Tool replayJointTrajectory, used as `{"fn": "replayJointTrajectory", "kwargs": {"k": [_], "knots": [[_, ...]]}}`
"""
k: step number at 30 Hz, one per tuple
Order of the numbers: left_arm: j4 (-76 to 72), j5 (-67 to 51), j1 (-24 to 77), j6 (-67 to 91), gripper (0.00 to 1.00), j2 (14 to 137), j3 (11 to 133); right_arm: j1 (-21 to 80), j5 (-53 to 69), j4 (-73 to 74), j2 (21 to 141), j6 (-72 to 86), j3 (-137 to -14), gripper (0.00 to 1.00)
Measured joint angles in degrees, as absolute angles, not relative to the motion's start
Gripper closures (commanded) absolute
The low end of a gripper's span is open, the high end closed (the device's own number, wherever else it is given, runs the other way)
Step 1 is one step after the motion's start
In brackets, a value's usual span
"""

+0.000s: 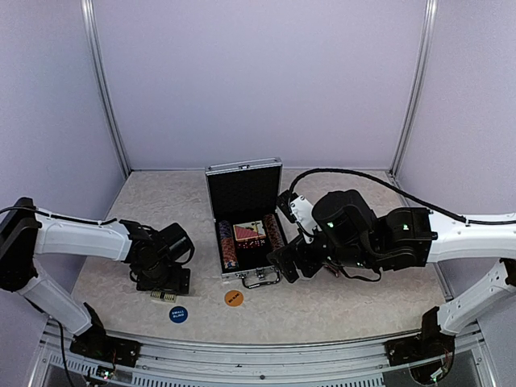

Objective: Pack up texas hold em set

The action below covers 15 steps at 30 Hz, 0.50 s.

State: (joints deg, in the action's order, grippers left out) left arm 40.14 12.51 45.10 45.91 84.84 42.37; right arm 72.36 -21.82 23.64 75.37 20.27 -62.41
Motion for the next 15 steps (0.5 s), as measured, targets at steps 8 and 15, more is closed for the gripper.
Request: {"fn": "replayJointTrajectory", "kwargs": {"k": [8,15], "knots": [[36.8,10.5,45.1,45.1,0.37,85.5,42.2,72.4,-21.9,23.6,74.8,20.4,-62.3,0.00],[36.4,10.5,45.1,44.6,0.39,85.1,42.0,72.4,-22.0,23.6,74.3,20.4,-62.2,0.00]]}}
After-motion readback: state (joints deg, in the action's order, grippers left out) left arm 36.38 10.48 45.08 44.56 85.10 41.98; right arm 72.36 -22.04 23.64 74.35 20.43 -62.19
